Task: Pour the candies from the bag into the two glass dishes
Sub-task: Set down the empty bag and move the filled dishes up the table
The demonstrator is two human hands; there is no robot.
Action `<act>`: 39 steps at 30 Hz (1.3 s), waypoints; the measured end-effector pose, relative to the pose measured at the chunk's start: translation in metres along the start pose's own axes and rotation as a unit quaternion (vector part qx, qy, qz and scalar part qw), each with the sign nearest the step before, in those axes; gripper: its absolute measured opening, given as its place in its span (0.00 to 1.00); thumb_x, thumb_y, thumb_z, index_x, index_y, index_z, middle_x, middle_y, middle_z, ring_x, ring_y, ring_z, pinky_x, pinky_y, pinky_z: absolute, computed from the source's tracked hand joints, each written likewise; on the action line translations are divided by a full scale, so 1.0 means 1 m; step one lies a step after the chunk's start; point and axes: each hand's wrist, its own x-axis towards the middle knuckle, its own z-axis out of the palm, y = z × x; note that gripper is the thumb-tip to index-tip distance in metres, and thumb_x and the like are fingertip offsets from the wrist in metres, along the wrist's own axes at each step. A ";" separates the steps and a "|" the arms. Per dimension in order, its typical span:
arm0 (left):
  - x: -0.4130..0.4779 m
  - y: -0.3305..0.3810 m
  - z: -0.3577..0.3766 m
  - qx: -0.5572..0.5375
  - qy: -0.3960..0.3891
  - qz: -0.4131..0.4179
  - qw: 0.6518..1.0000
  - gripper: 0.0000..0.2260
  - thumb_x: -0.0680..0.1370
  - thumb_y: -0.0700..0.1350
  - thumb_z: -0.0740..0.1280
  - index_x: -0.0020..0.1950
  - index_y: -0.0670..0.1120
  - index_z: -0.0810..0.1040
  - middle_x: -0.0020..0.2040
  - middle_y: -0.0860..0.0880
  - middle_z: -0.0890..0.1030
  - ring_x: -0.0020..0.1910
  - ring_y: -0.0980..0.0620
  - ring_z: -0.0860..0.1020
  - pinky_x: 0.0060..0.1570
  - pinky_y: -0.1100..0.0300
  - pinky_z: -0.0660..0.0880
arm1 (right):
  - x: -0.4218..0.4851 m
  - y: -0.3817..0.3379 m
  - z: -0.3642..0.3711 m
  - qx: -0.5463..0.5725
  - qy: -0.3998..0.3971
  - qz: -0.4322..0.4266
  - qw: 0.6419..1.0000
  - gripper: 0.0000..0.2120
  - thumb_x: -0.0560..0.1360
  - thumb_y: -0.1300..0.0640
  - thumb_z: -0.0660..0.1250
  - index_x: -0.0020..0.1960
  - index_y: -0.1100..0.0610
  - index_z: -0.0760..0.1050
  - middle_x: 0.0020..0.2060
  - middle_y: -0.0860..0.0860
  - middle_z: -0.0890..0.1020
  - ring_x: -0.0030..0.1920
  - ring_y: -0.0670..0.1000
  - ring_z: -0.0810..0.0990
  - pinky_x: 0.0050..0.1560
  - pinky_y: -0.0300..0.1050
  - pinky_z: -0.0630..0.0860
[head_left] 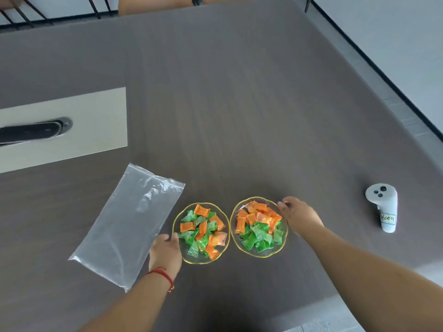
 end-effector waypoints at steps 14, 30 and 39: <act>-0.027 0.028 -0.001 0.071 0.037 0.063 0.995 0.18 0.81 0.51 0.52 0.44 0.40 0.74 0.37 0.43 0.77 0.36 0.44 0.75 0.36 0.55 0.67 | -0.012 0.005 0.009 -0.039 -0.131 -0.052 0.989 0.15 0.82 0.48 0.52 0.48 0.56 0.71 0.33 0.54 0.82 0.31 0.52 0.81 0.36 0.46 0.77; -0.029 0.059 -0.095 -0.077 0.109 0.104 0.986 0.20 0.78 0.58 0.58 0.39 0.43 0.78 0.34 0.43 0.83 0.36 0.43 0.80 0.40 0.52 0.75 | -0.042 -0.092 -0.034 0.117 -0.065 -0.101 0.986 0.13 0.81 0.51 0.54 0.45 0.57 0.71 0.32 0.53 0.76 0.27 0.51 0.78 0.26 0.41 0.74; -0.007 0.121 -0.207 -0.169 0.159 0.121 0.965 0.14 0.78 0.52 0.61 0.42 0.44 0.79 0.28 0.49 0.79 0.21 0.58 0.77 0.28 0.62 0.76 | -0.037 -0.236 -0.056 0.157 -0.050 -0.155 0.974 0.13 0.81 0.51 0.53 0.50 0.57 0.73 0.31 0.53 0.76 0.23 0.50 0.74 0.28 0.41 0.74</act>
